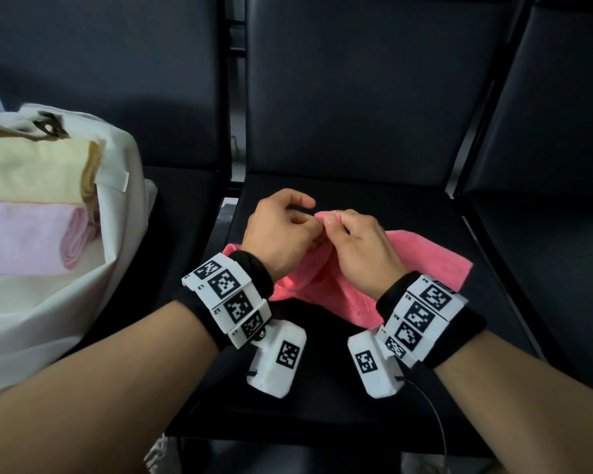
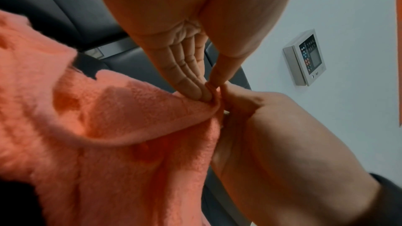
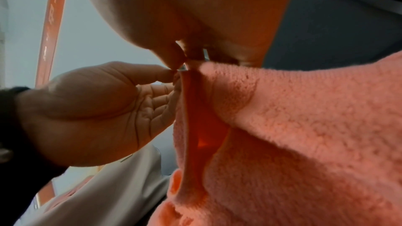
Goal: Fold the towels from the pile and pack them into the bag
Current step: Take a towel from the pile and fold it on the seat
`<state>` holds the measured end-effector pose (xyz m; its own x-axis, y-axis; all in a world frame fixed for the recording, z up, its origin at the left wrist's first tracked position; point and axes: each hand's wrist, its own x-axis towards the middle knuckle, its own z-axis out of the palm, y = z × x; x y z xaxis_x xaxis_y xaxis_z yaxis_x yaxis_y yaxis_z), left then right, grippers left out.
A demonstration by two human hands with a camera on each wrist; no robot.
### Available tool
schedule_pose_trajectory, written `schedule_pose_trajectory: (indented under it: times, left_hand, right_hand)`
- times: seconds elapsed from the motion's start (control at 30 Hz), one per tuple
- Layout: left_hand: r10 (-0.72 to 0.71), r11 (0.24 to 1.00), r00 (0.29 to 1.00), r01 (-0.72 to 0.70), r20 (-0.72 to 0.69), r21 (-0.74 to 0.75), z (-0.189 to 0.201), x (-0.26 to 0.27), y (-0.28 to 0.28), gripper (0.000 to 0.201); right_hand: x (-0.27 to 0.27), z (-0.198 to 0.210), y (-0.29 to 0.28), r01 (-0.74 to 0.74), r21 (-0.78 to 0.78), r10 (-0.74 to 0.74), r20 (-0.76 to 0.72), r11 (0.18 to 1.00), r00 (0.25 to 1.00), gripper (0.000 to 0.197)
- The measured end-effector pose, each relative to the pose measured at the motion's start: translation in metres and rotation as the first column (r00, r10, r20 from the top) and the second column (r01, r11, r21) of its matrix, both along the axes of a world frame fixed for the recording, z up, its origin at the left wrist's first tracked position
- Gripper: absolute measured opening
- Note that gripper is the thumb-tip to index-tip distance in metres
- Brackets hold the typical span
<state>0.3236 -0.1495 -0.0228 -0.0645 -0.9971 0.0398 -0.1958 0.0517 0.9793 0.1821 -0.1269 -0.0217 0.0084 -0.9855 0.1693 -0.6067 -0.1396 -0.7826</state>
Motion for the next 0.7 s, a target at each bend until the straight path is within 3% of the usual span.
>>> schedule_pose_trajectory:
  times: [0.17, 0.3, 0.4, 0.7]
  left_hand:
    - [-0.011, 1.0, 1.0, 0.011, -0.019, 0.017, 0.0026, 0.0, 0.0022, 0.014]
    - [0.009, 0.999, 0.999, -0.008, -0.047, 0.032, 0.0054, 0.0007, 0.0026, 0.013]
    - [0.011, 0.999, 0.998, -0.008, -0.065, 0.046, 0.0056, 0.0013, 0.0018, 0.012]
    - [0.065, 0.994, 0.991, -0.054, -0.116, 0.099, 0.0096, 0.0038, 0.0038, 0.011]
  right_hand:
    - [0.0009, -0.001, 0.0, 0.0, -0.011, 0.0, 0.037, 1.0, 0.999, 0.036]
    - [-0.0031, -0.0013, -0.0002, 0.139, -0.185, -0.12, 0.108, 0.973, 0.987, 0.016]
    - [-0.0053, -0.0001, 0.0003, 0.153, -0.21, -0.127, 0.134, 0.966, 0.983, 0.012]
    - [0.0, -0.0018, 0.0039, 0.054, -0.162, -0.059, -0.026, 0.985, 0.998, 0.025]
